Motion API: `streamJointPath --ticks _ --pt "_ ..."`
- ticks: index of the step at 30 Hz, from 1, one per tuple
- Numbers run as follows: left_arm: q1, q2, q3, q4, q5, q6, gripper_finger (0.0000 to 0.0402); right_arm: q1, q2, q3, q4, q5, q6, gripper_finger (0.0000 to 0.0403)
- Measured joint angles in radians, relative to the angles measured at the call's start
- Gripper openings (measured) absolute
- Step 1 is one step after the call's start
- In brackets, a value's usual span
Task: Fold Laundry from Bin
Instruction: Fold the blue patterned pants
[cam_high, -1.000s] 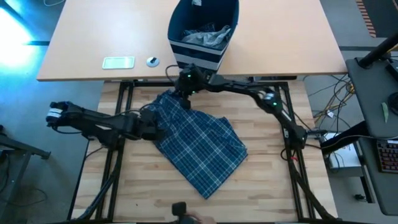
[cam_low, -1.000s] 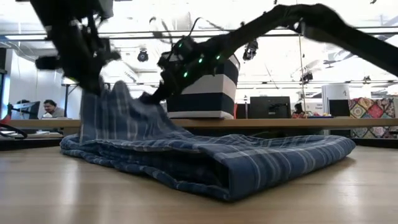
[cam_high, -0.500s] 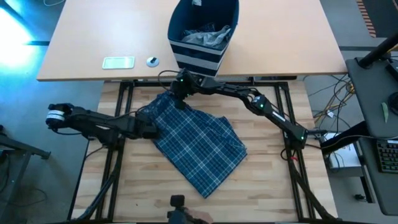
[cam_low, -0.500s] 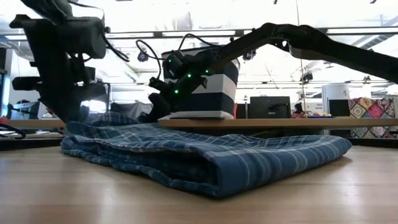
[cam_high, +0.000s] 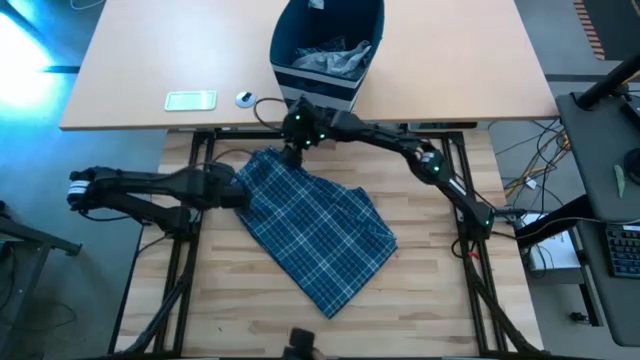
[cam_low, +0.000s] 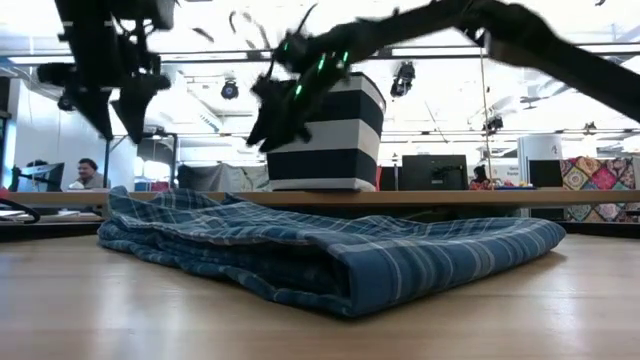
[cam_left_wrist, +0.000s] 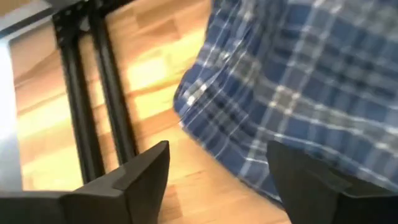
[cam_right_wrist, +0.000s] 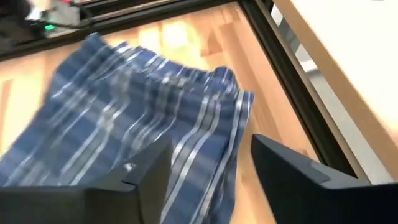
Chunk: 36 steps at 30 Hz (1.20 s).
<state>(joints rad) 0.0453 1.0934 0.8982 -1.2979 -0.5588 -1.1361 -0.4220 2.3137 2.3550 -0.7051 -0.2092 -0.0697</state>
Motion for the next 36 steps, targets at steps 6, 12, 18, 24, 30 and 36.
streamJointPath --ticks 6,12,18,24,30,36 --pt "0.11 -0.043 0.062 0.007 0.075 0.149 0.0269 0.099 -0.146 -0.004 -0.275 0.132 -0.032 0.0256" --pt "0.294 -0.049 0.054 0.046 0.192 0.394 0.0269 0.306 -0.221 -0.028 -0.456 0.186 0.033 0.0254" --pt "0.493 -0.045 0.054 0.127 0.317 0.597 0.0268 0.53 -0.304 -0.115 -0.49 0.181 0.138 0.0258" --pt "0.633 -0.033 0.017 0.138 0.397 0.662 0.0268 0.63 -0.441 -0.237 -0.494 0.215 0.301 0.0258" --pt "0.67 0.021 -0.04 0.192 0.431 0.684 0.0268 0.663 -0.578 -0.407 -0.492 0.367 0.431 0.0255" --pt "0.671 0.104 -0.092 0.286 0.445 0.703 0.0263 0.662 -0.679 -0.581 -0.484 0.43 0.533 0.0252"
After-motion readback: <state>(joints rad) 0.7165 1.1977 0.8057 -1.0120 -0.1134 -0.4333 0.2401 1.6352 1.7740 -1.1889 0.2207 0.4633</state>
